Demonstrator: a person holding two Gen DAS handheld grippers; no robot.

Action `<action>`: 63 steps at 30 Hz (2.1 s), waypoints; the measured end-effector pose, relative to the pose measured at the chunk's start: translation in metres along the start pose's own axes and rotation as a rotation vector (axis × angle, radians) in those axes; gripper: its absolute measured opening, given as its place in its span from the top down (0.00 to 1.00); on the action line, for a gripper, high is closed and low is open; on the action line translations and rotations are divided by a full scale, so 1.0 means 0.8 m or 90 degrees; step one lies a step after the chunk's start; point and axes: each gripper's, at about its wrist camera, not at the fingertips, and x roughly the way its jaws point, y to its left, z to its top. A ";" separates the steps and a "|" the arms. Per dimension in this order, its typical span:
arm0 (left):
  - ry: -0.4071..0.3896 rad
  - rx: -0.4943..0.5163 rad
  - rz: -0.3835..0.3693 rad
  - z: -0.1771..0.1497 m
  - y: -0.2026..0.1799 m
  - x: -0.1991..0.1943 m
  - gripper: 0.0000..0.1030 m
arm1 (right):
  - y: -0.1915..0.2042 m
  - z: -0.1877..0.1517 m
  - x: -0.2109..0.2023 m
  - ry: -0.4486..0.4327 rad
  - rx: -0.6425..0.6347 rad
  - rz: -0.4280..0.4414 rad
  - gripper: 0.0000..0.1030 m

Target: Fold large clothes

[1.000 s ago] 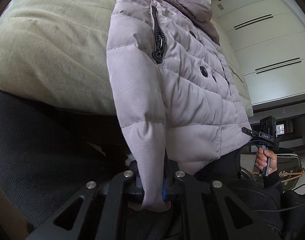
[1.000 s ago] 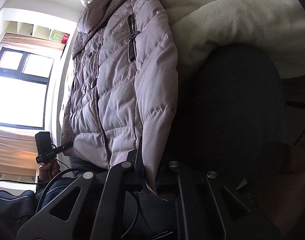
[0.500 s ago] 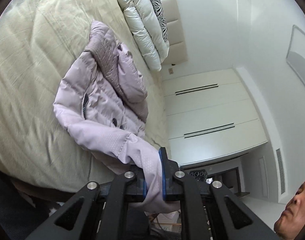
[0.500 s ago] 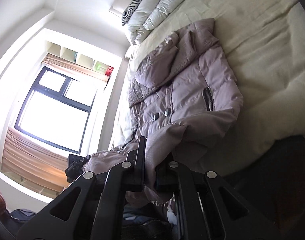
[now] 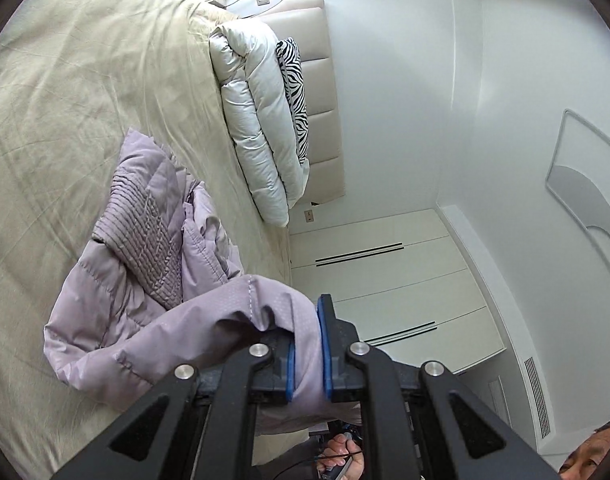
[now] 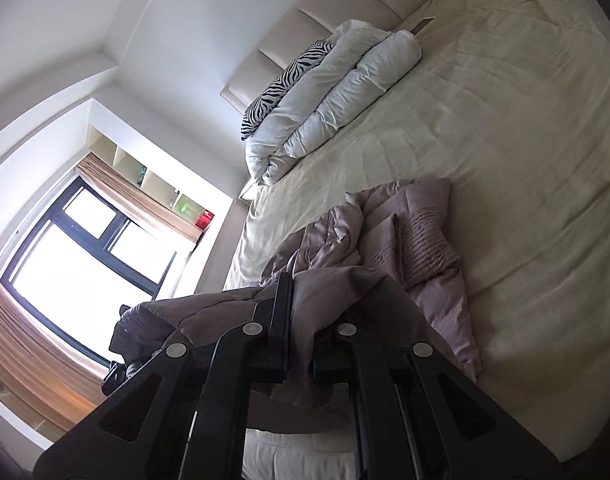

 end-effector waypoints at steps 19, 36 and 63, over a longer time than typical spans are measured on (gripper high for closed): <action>-0.030 -0.056 0.120 0.183 0.119 0.199 0.89 | -0.094 0.144 0.332 0.025 0.014 -0.142 0.94; -0.011 -0.092 0.175 0.208 0.207 0.246 0.77 | -0.201 0.131 0.477 0.086 0.096 -0.123 0.89; 0.025 0.272 0.258 0.079 0.022 0.304 0.10 | -0.017 0.100 0.372 0.160 -0.099 -0.141 0.47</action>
